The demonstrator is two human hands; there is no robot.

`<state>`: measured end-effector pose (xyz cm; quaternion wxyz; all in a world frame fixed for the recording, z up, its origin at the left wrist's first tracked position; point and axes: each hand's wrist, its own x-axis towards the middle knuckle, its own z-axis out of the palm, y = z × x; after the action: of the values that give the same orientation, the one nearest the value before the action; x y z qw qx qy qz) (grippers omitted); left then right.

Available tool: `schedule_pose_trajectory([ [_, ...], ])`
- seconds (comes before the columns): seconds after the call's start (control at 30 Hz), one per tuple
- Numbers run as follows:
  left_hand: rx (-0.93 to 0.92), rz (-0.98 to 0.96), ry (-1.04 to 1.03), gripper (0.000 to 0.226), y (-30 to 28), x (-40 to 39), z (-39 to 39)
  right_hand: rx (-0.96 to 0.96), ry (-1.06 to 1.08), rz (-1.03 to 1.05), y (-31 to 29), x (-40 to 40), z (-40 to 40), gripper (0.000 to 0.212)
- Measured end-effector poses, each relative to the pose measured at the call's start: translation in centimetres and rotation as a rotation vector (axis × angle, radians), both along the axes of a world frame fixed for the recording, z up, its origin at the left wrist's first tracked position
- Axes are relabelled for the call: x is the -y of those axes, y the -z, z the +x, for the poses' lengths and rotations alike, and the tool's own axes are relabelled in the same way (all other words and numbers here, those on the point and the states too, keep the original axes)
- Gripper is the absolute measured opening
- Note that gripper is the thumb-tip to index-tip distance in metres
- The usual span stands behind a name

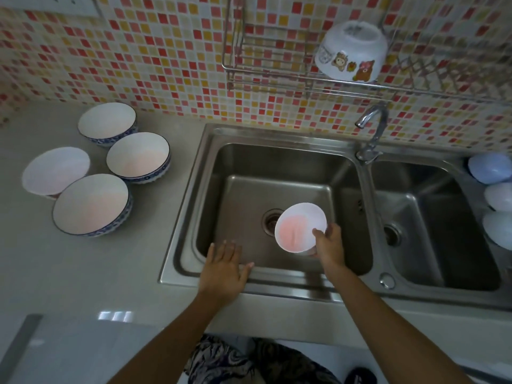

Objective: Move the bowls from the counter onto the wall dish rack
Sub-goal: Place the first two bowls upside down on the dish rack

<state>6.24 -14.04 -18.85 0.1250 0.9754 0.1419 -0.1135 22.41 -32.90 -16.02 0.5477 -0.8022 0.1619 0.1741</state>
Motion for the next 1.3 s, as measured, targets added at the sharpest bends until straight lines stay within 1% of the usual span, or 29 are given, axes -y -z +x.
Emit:
schedule_pose_trajectory([
  [0.17,-0.062,-0.021,-0.043,0.092,0.3,-0.1,0.5,0.046,-0.085,-0.04,0.6,-0.3,-0.1,0.065],
  [0.33,-0.132,-0.027,-0.034,0.089,0.4,-0.2,0.6,0.153,-0.193,-0.137,0.6,-0.8,-0.3,0.077],
  [0.47,-0.128,-0.028,-0.028,0.084,0.2,-0.2,0.7,0.261,-0.266,-0.211,1.1,-0.8,-0.6,0.079],
  [0.6,-0.118,-0.036,-0.017,0.086,0.3,-0.3,0.6,0.333,-0.349,-0.323,1.1,-0.6,-1.0,0.082],
  [0.73,-0.109,-0.037,-0.02,0.08,0.4,-0.3,0.7,0.456,-0.485,-0.435,1.2,-0.3,-1.2,0.084],
  [0.83,-0.11,-0.03,-0.014,0.074,0.6,-0.3,0.7,0.528,-0.567,-0.477,1.1,-0.2,-1.3,0.088],
  [0.93,-0.099,-0.032,-0.017,0.079,0.6,-0.3,0.7,0.604,-0.643,-0.518,1.2,0.2,-1.4,0.087],
  [1.03,-0.1,-0.039,-0.016,0.073,0.5,-0.3,0.6,0.646,-0.725,-0.654,1.7,0.9,-1.6,0.092],
  [1.1,-0.099,-0.046,-0.018,0.069,0.4,-0.3,0.6,0.637,-0.709,-0.672,1.9,1.1,-1.9,0.094],
  [1.17,-0.104,-0.058,-0.023,0.068,0.3,-0.3,0.5,0.61,-0.636,-0.633,1.7,1.0,-2.0,0.094],
  [1.23,-0.127,-0.072,-0.013,0.069,0.1,-0.4,0.6,0.56,-0.494,-0.556,0.8,0.5,-2.0,0.094],
  [1.3,-0.143,-0.106,-0.015,0.069,-0.3,-0.4,0.6,0.518,-0.306,-0.439,-0.9,-0.1,-1.8,0.086],
])
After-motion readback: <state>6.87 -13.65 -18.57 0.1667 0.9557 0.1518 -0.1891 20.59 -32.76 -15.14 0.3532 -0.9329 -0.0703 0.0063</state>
